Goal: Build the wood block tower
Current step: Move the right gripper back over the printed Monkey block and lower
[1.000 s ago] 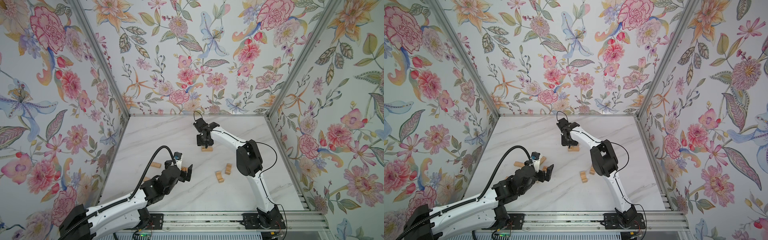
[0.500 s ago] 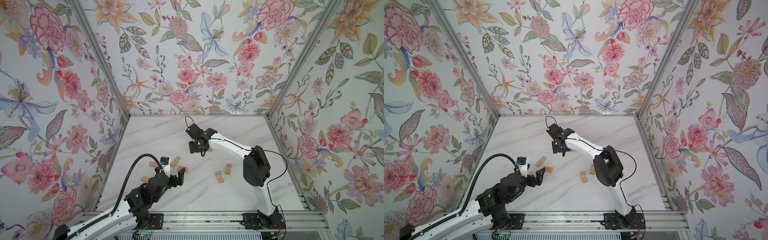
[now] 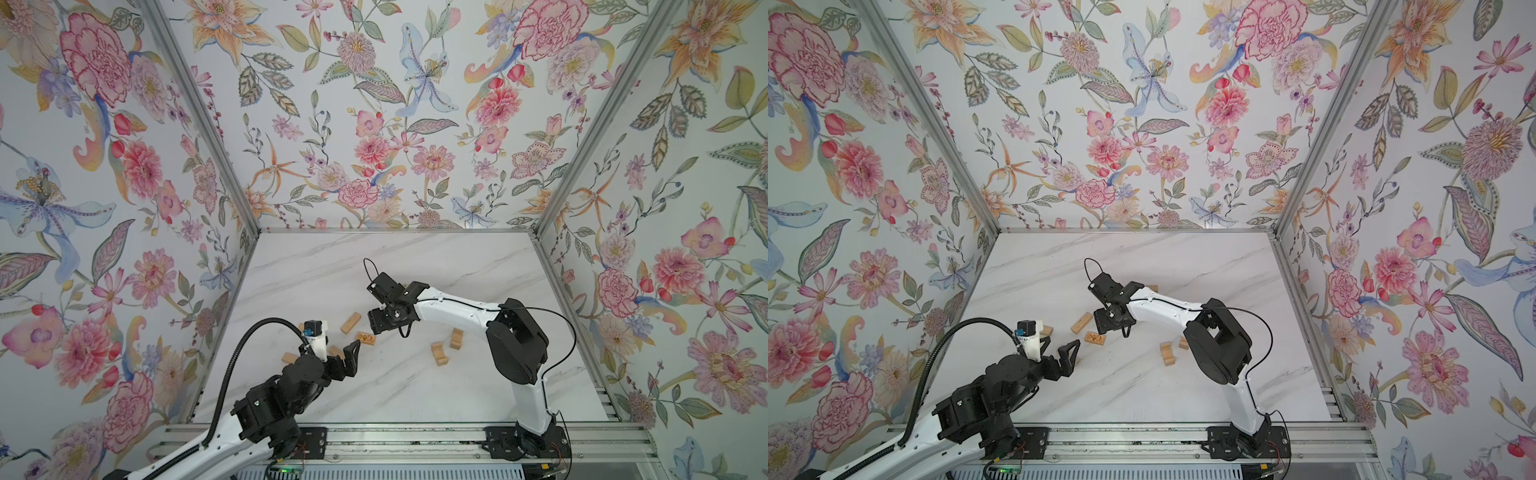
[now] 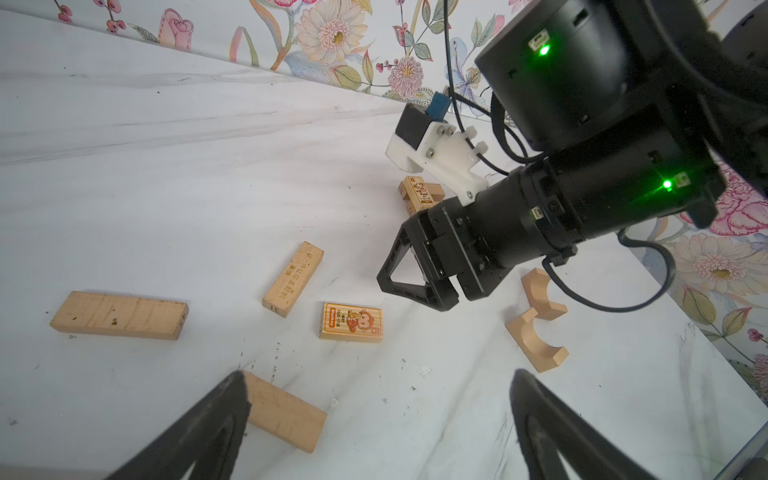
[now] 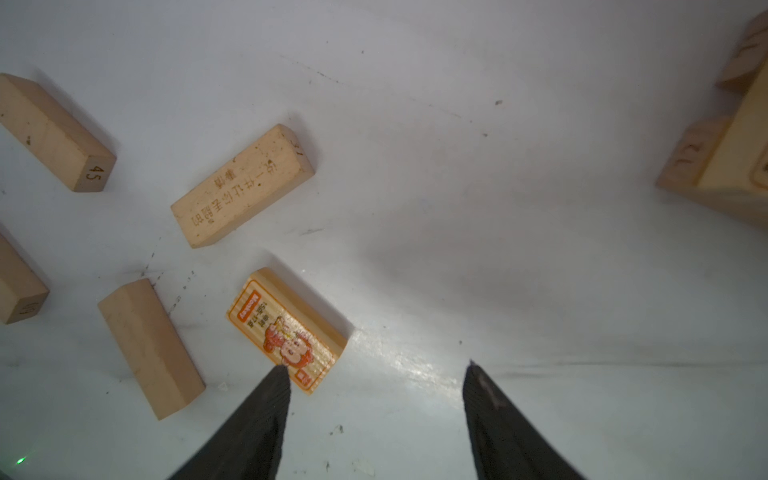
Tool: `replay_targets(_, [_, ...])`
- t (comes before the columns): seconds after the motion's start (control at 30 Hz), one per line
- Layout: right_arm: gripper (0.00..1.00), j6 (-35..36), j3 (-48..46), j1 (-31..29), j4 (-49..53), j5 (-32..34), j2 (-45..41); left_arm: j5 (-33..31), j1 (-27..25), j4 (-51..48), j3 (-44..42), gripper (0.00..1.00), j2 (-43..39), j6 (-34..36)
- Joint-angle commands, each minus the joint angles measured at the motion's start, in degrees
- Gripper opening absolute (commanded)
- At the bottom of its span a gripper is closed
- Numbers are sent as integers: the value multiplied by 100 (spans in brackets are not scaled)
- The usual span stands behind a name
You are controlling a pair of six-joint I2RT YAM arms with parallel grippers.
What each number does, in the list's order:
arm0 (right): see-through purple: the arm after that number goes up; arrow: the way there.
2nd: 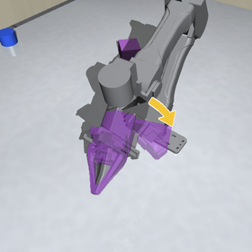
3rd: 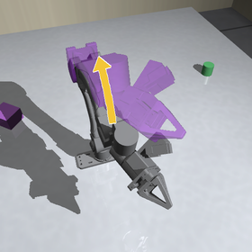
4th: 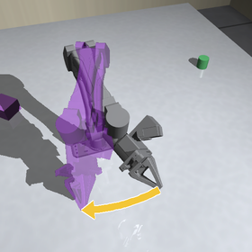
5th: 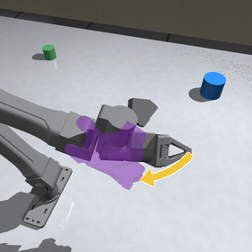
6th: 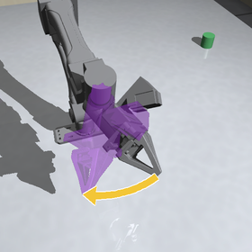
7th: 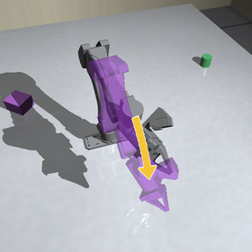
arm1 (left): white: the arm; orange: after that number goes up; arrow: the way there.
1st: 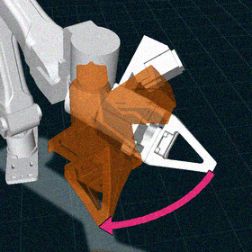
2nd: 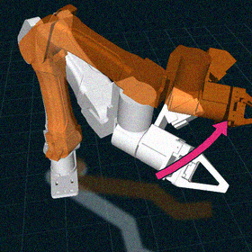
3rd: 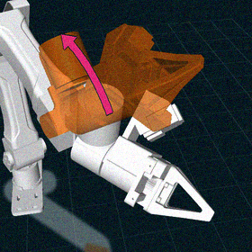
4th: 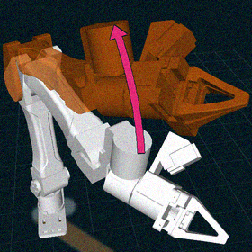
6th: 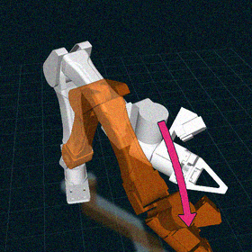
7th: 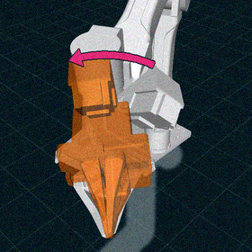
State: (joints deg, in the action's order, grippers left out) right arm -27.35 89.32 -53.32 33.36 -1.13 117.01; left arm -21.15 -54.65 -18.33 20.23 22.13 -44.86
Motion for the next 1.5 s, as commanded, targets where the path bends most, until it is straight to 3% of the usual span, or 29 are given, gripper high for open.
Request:
replay_targets(0.0, [69,194,-107,-124,-353,-235,-67,40,45,-218,-98,99,-43,-171])
replay_targets(0.23, [76,378,-72,-238,-515,-332,86,-51,45,-316,-54,99,139,-107])
replay_targets(1.47, [76,562,297,-301,-587,-662,769,-357,43,-391,-204,99,-152,-162])
